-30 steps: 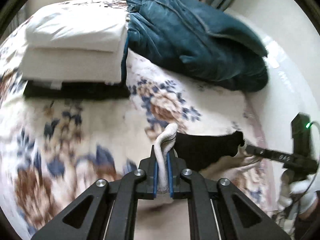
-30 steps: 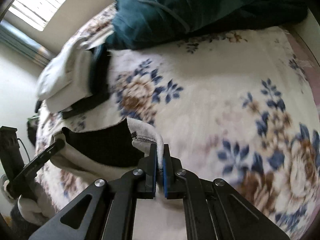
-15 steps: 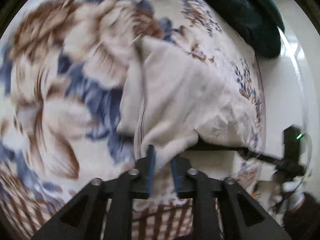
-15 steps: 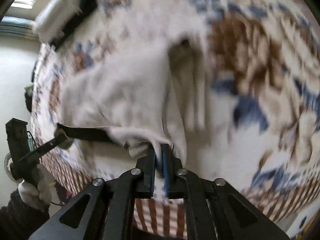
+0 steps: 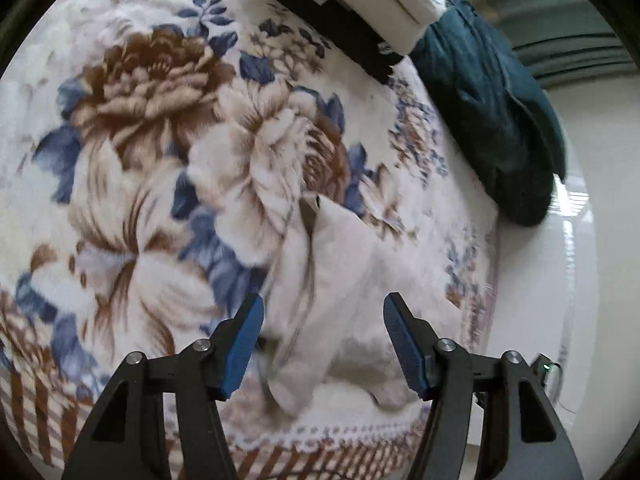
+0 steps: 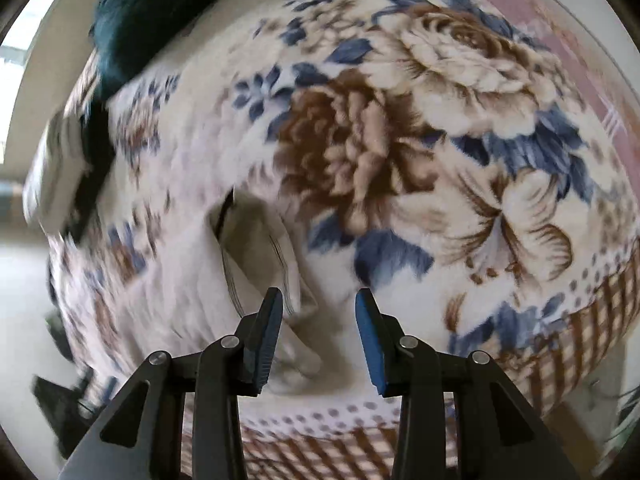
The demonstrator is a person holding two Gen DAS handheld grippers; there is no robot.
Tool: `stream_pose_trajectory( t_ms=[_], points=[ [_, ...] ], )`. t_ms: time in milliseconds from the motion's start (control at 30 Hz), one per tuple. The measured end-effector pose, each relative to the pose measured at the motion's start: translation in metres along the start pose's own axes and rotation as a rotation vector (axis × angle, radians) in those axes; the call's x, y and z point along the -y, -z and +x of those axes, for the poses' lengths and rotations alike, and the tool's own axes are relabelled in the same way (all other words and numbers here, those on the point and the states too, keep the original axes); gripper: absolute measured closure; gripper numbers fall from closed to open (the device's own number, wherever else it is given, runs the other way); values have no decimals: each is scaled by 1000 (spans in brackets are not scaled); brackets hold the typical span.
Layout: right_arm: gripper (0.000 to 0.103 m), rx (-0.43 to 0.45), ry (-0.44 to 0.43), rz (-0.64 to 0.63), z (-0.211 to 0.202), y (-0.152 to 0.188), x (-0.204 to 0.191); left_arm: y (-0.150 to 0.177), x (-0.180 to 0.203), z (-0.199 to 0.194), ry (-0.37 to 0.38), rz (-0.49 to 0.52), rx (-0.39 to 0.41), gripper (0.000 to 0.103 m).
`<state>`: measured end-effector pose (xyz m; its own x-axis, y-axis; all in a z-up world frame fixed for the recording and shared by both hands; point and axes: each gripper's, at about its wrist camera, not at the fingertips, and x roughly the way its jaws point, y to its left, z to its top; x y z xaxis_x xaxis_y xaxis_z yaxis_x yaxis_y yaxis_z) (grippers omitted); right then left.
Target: Fold small clothes
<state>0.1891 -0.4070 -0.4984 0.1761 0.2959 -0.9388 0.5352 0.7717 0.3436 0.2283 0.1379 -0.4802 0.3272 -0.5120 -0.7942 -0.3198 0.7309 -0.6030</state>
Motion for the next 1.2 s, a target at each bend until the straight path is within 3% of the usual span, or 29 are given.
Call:
stream_pose_trajectory(
  t_ms=[133, 233, 267, 300, 400, 500, 600, 667, 733, 800, 833, 967, 1133, 1167, 1200],
  points=[
    [63, -64, -170, 39, 29, -18, -15, -18, 18, 43, -58, 87, -44, 43],
    [63, -124, -231, 50, 62, -28, -36, -30, 27, 72, -108, 144, -77, 43],
    [67, -122, -237, 39, 68, -31, -44, -34, 29, 82, -147, 170, -79, 43],
    [96, -97, -217, 18, 69, -32, -53, -38, 30, 93, -209, 194, -91, 43],
    [98, -22, -103, -55, 67, -40, -78, -50, 26, 115, -317, 240, -121, 37],
    [98, -1, -37, -99, 65, -54, -86, -59, 22, 119, -322, 247, -129, 35],
    [97, -84, 7, -126, 79, -58, -87, -65, 19, 106, -279, 211, -133, 35],
    [90, -115, -35, -128, 77, -58, -84, -64, 18, 89, -210, 182, -112, 37],
    [52, -97, -60, -139, 65, -59, -80, -62, 12, 74, -122, 152, -100, 36],
    [25, -74, -111, -142, 55, -59, -71, -58, 3, 74, -60, 131, -112, 31],
    [21, -82, -134, -141, 57, -59, -64, -56, -1, 79, -39, 119, -125, 31],
    [20, -177, -235, -115, 90, -62, -44, -52, -15, 110, 66, 54, -180, 31],
    [20, -216, -308, -118, 127, -62, -41, -54, -5, 127, 82, 51, -182, 31],
    [22, -212, -336, -118, 128, -61, -43, -54, -4, 126, 85, 48, -173, 32],
    [32, -204, -354, -122, 130, -61, -46, -53, -1, 125, 88, 56, -156, 34]
  ],
)
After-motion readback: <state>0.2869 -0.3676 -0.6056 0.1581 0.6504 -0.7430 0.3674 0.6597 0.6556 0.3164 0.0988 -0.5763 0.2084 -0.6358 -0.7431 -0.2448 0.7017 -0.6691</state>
